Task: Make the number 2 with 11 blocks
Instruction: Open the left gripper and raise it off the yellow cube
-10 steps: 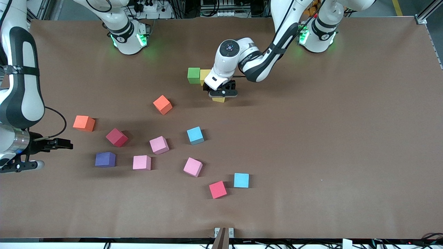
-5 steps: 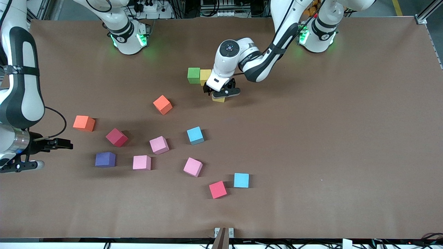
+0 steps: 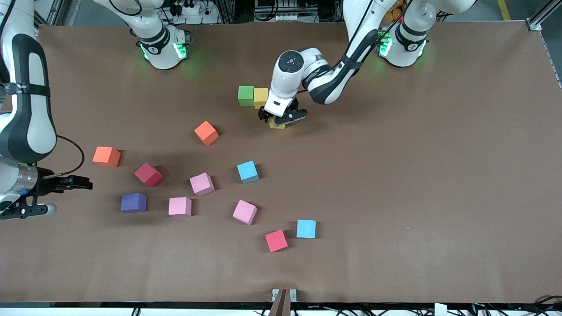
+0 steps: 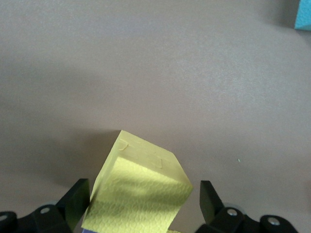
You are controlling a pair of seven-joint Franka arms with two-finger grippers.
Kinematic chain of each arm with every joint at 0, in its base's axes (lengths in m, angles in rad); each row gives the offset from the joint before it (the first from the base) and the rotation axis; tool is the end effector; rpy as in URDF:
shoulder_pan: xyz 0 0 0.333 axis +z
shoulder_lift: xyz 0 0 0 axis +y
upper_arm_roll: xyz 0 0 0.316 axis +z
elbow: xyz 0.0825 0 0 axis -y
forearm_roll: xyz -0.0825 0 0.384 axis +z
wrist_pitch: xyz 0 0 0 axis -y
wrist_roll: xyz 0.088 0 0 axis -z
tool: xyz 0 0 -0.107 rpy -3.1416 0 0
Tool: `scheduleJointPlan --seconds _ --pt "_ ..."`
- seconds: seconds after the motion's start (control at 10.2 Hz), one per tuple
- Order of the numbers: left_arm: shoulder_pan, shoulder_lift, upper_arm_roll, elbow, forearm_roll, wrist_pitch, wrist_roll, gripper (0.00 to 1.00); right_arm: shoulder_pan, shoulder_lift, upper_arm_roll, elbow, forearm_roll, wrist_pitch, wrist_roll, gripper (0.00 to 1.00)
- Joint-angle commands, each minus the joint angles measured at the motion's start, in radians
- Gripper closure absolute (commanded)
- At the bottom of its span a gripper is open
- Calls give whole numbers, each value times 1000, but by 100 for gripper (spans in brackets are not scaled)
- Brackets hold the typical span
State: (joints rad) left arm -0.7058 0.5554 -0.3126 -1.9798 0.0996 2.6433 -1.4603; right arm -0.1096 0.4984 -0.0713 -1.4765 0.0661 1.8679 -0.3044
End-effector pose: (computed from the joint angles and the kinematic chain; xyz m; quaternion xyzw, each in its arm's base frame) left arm 0.3323 -0.5301 0.2084 0.9750 0.2042 -0.0276 0.0828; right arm 0.6761 -0.1108 0.3809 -0.9971 -0.0537 0.0479 0.0261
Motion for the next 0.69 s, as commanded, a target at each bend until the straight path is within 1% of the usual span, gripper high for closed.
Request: scheduleJointPlan --seconds 0.0,0.2,0.39,0.59 --pt "2 -2 -5 -1 35 12 -46 0 -12 2 10 7 18 -1 -16 0" --pt "2 -2 -5 1 35 12 -46 0 -12 2 10 7 20 -1 -16 0" --pt "12 -5 -2 30 35 9 -23 0 -13 2 10 7 18 -1 -15 0" --pt "23 -12 24 61 35 6 26 0 -12 2 10 5 18 -1 -16 0"
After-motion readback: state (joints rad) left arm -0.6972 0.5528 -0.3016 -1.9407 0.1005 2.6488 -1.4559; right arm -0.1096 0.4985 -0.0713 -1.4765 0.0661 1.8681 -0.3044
